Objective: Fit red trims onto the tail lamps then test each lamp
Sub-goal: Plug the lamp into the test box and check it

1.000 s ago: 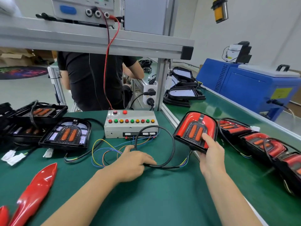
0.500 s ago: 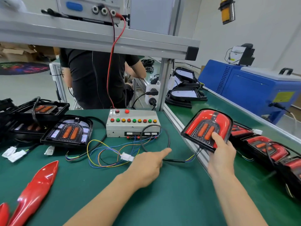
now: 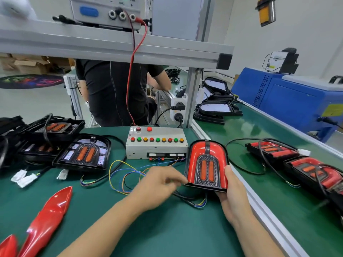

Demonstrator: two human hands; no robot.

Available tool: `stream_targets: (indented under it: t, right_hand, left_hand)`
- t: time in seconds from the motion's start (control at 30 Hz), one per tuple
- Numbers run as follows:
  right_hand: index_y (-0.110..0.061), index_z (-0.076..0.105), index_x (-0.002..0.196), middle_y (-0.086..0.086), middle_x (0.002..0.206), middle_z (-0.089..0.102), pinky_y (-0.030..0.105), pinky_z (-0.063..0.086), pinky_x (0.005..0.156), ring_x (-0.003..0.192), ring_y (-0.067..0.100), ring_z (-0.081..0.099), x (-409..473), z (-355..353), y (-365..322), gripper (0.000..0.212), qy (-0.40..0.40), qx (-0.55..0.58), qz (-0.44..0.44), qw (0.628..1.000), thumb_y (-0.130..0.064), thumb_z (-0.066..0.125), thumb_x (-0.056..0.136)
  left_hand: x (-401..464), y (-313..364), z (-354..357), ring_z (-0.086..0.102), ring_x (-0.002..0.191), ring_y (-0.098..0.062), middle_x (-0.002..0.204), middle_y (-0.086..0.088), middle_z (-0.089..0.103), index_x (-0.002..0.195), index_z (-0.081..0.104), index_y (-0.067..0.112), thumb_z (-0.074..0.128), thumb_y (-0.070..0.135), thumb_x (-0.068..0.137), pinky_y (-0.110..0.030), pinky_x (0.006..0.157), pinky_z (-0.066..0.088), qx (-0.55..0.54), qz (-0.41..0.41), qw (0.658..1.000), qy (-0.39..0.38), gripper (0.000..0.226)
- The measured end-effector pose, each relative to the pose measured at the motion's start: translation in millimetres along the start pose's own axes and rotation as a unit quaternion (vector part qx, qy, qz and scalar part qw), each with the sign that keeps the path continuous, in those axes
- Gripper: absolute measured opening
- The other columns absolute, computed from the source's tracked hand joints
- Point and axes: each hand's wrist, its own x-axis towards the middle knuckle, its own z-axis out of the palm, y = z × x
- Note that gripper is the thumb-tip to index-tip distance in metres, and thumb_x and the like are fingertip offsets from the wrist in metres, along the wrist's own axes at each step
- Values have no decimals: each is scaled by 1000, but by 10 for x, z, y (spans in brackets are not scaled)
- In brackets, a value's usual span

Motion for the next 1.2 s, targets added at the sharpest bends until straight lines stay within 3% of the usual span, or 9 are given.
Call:
stream_targets:
  t: [0.07, 0.13, 0.3, 0.57, 0.7, 0.87, 1.0, 1.1, 1.2]
  right_hand:
    - [-26, 78, 92, 5, 99, 76, 37, 51, 81, 87, 16, 73, -5, -14, 10, 35, -8, -18, -5, 1000, -36, 45, 101]
    - [-27, 77, 94, 6, 101, 75, 40, 50, 84, 91, 19, 72, -14, -11, 14, 32, -16, -33, -14, 999, -37, 47, 100]
    - [-30, 78, 88, 5, 97, 76, 37, 49, 79, 82, 14, 73, -14, 5, 28, 34, -2, -45, -10, 999, -38, 47, 99]
    - [-17, 68, 108, 5, 99, 75, 41, 51, 86, 87, 17, 72, 12, -10, 52, 30, 6, -35, -2, 999, -38, 48, 99]
    - [-16, 67, 111, 5, 98, 75, 41, 51, 89, 89, 18, 71, 8, -6, 52, 31, 11, -33, -4, 999, -37, 48, 99]
    - [-15, 66, 113, 5, 99, 75, 38, 52, 87, 89, 18, 71, 8, -23, 55, 32, 9, -34, -6, 999, -37, 47, 99]
    - [-18, 71, 103, 4, 98, 76, 39, 51, 86, 87, 17, 72, 18, -36, 69, 31, 3, -38, -8, 999, -35, 45, 101]
    - [-19, 73, 99, 5, 99, 76, 37, 50, 82, 87, 16, 72, 29, -43, 71, 33, -8, -38, -8, 999, -36, 44, 101]
    - [-15, 69, 105, 6, 99, 75, 36, 50, 80, 84, 15, 72, 52, -73, 77, 33, -10, -31, 1, 999, -35, 43, 102]
  left_hand:
    - [113, -102, -283, 62, 93, 2, 98, 8, 70, 94, 74, 23, 45, -13, 81, -22, 88, 48, 20, -46, 986, 157, 47]
    - [269, -247, -600, 53, 115, -18, 125, -6, 60, 123, 62, 15, 42, -12, 80, -32, 100, 41, 154, -109, 954, 233, 54]
    - [503, -557, -917, 34, 128, -32, 148, -7, 31, 147, 27, 16, 45, 5, 90, -43, 102, 33, 420, -223, 874, 102, 61]
    - [496, -641, -857, 39, 125, -27, 141, -4, 37, 146, 22, 15, 40, 16, 93, -47, 109, 23, 676, -153, 713, 105, 56]
    - [598, -557, -818, 39, 121, -29, 130, -7, 44, 138, 37, 9, 36, 14, 93, -54, 114, 12, 712, -138, 683, 89, 46]
    - [564, -582, -782, 32, 129, -30, 136, -7, 40, 142, 31, 10, 35, 16, 93, -55, 114, 10, 695, -162, 693, 98, 50]
    - [563, -476, -577, 3, 144, -29, 158, -5, 7, 150, 10, 9, 44, 19, 90, -60, 112, 1, 554, -240, 784, 143, 70]
    - [667, -343, -205, -6, 146, -28, 160, -3, -5, 152, -2, 20, 47, 16, 87, -62, 111, -3, 441, -216, 860, 140, 81]
    - [806, -247, 63, -12, 145, -32, 160, -4, -11, 151, -4, 31, 46, 16, 88, -62, 111, -8, 417, -196, 883, 94, 82]
